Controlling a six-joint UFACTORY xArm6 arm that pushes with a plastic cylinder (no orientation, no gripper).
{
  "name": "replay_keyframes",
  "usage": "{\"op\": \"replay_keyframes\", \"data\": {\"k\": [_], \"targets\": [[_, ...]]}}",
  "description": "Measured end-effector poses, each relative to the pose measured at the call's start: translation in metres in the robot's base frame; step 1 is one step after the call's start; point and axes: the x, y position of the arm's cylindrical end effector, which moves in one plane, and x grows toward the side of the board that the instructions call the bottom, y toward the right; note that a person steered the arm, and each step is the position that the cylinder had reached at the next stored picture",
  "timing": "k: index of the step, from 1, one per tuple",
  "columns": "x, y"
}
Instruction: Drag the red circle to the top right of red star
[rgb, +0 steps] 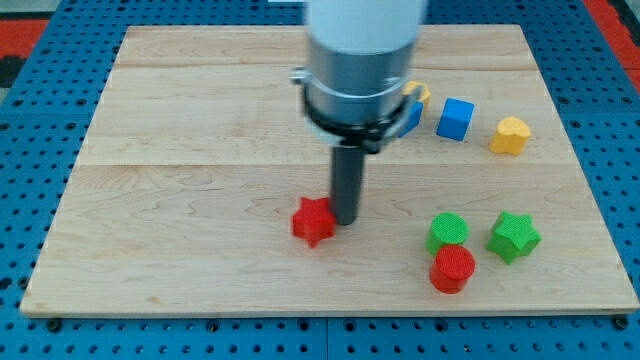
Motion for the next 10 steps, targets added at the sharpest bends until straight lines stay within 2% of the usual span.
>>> {"op": "replay_keyframes", "data": {"k": [1, 2, 3, 4, 6, 7, 8, 10], "targets": [[0.07, 0.054], [0.094, 0.07], [0.089, 0.159], [0.086, 0.186], [0.04, 0.046], [0.011, 0.031], [-0.041, 0.033], [-0.042, 0.032]]}}
